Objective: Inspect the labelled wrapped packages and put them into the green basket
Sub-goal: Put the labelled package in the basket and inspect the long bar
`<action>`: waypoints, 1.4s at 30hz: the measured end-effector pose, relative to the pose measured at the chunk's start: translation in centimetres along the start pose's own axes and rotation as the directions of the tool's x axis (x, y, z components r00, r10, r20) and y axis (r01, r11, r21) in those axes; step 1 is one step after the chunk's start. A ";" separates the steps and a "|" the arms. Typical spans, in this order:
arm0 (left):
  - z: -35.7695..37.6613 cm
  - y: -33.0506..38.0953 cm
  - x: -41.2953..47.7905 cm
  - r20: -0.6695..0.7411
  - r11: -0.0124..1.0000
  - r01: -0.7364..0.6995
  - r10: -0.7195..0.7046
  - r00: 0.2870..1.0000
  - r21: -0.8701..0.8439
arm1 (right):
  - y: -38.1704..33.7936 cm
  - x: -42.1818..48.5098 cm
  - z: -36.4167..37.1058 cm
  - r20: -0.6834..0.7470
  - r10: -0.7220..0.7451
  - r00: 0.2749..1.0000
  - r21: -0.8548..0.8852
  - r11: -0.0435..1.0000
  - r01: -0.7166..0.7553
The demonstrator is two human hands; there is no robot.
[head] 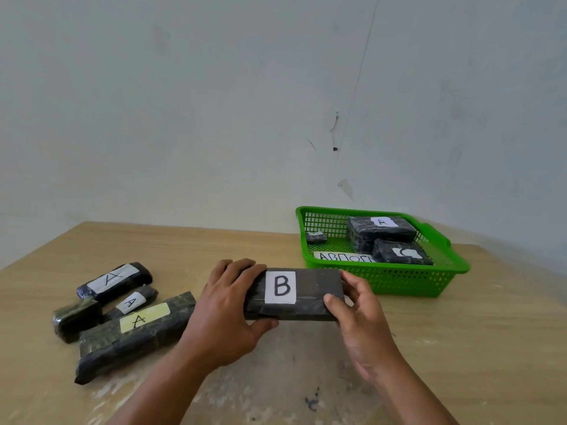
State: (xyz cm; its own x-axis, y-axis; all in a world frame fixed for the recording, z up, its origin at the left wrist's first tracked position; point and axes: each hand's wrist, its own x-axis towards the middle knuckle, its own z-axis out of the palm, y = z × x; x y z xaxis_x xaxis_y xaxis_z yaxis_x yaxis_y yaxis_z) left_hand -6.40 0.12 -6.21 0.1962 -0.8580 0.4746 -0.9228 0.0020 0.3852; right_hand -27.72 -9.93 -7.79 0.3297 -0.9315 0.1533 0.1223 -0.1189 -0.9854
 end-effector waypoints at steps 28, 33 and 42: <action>5.3 -11.2 19.2 0.192 0.958 0.225 -0.258 0.947 0.176 | 3.2 9.0 6.9 0.351 0.111 0.930 -0.847 0.460 0.265; 6.8 -11.7 21.0 0.244 0.963 0.208 -0.246 0.938 0.173 | 4.5 9.0 6.6 0.342 0.054 0.938 -0.823 0.498 0.271; 7.7 -12.1 21.9 0.212 0.955 0.263 -0.288 0.934 0.138 | 5.2 8.8 6.5 0.363 0.014 0.932 -0.808 0.502 0.307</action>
State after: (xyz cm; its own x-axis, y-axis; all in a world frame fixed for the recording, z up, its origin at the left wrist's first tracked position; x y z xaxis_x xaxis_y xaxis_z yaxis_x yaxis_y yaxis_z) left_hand 6.54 -22.65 -6.61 0.3784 -0.9109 0.1646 -0.8756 -0.2946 0.3829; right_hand -18.15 -16.49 -11.11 0.6485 -0.7450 0.1562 -0.5940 -0.6235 -0.5084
